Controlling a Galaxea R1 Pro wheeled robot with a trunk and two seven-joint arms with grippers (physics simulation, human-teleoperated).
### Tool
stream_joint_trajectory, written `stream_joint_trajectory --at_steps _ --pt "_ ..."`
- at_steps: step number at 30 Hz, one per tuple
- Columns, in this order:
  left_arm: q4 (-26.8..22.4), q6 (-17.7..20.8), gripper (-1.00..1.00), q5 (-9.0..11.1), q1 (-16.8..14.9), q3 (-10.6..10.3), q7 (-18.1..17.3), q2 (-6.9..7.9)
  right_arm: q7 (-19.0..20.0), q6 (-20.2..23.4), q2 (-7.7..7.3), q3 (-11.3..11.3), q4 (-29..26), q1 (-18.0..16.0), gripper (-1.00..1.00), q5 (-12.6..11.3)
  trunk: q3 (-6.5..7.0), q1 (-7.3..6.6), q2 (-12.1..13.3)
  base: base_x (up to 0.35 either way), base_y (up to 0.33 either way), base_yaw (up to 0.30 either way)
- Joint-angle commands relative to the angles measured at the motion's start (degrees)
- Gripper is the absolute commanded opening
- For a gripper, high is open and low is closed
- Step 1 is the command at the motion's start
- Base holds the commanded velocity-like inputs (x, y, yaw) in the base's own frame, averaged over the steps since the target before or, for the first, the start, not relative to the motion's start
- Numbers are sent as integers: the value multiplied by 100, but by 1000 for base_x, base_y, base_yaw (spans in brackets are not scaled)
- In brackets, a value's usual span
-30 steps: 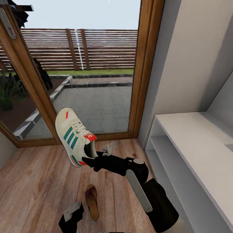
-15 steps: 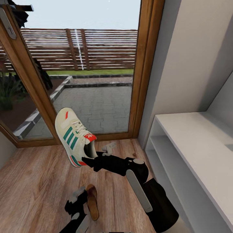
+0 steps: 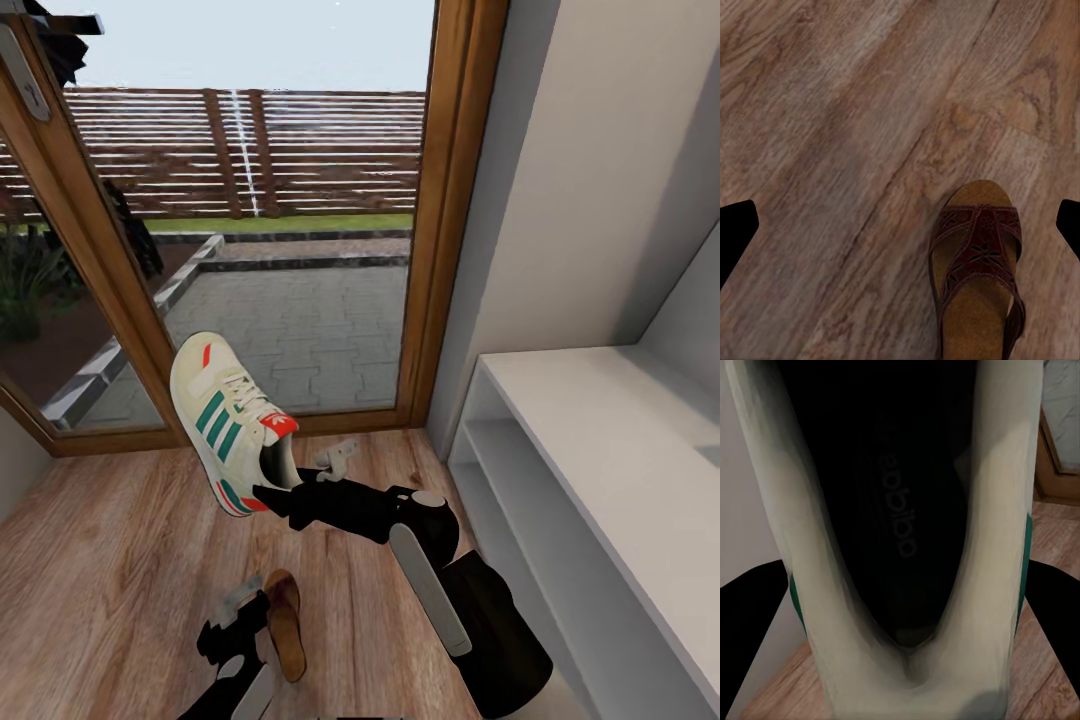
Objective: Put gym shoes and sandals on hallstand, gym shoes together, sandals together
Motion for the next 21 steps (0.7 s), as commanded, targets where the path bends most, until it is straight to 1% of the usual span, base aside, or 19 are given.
stream_joint_trajectory --at_steps 1,10,15,17,18,19,20,21 --pt "1 -27 100 15 -1 11 -12 -2 10 31 2 -5 -3 -3 -100 -11 -4 -1 -2 0 0 0" --pt "-1 -26 100 -7 -3 10 -22 -6 10 28 2 3 -1 -2 -100 -11 -4 -1 -2 0 0 0" --pt "93 4 100 -11 -5 -15 -81 -22 10 30 2 4 -1 -2 -100 -11 -4 -1 -2 0 0 0" --pt "135 54 100 -8 -10 -125 -210 -20 10 31 2 4 1 -3 -100 -11 -4 -1 -2 0 0 0" --pt "151 133 100 -7 -18 -247 -320 -16 10 30 2 4 -1 -6 -100 -11 -4 -1 -2 0 0 0" --pt "157 204 100 -5 -28 -315 -370 -17 10 30 2 4 -1 -7 -100 -11 -4 -1 -2 0 0 0" --pt "162 437 100 0 -50 -450 -454 -19 10 29 2 4 1 -5 -100 -11 -4 -1 -2 0 0 0" --pt "137 788 100 18 -66 -555 -510 -29 10 28 2 4 1 -4 -100 -11 -4 -1 -2 0 0 0"
